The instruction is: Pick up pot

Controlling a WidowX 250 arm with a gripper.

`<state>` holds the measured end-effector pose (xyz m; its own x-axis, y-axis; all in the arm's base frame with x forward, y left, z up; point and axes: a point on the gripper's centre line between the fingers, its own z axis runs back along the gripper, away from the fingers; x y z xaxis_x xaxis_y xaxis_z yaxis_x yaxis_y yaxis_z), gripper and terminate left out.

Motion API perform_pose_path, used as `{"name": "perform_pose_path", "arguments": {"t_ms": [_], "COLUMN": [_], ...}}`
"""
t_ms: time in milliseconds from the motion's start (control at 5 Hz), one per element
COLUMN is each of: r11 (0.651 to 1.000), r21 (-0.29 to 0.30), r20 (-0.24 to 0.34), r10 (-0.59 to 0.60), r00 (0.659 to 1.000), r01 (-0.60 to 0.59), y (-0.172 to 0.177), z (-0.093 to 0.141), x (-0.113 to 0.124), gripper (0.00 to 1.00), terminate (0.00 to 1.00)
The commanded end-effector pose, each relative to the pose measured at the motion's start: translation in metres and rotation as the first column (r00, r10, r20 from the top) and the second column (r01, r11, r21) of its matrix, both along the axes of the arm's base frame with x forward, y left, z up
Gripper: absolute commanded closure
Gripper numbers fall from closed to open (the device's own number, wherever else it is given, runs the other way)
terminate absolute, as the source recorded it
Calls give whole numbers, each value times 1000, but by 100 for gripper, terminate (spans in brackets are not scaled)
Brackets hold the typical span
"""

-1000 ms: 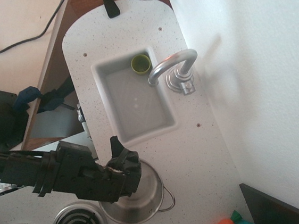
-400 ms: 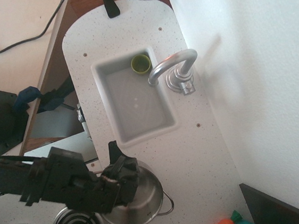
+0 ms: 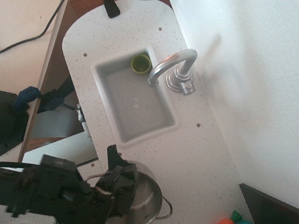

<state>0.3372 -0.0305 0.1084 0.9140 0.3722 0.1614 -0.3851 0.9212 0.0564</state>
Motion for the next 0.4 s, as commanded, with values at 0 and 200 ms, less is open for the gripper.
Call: {"name": "perform_pose_path", "arguments": {"t_ms": [0,200], "r11": [1000,1000], "r21": [-6,0], "r20": [175,209], "r10": [-22,-28], "r00": [984,977], "r01": [24,29], "y": [-8,-11], "z": [57,72], "x": [8,7], "gripper": [0,0], "terminate": [0,0]}}
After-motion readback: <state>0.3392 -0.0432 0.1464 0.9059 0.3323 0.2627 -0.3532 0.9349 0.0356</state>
